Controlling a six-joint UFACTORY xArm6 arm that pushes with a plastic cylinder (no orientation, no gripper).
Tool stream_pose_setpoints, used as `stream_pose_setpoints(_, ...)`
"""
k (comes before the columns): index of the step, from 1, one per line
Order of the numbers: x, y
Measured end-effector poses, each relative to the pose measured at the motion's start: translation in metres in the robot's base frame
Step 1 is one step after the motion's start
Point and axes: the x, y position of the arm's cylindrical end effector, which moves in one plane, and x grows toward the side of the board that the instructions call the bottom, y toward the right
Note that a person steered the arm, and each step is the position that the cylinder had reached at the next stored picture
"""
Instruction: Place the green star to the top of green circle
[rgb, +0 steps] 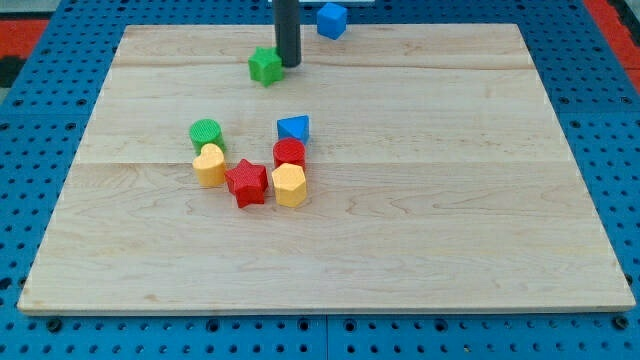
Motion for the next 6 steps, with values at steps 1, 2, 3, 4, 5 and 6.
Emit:
stream_pose_setpoints(1,-0.007,-0.011)
stream_pose_setpoints(2,-0.052,-0.009)
stream_pose_setpoints(3,-0.048,-0.028)
stream_pose_setpoints(4,-0.003,-0.056)
stream_pose_setpoints(5,0.034,-0.063)
stream_pose_setpoints(6,0.018,-0.099)
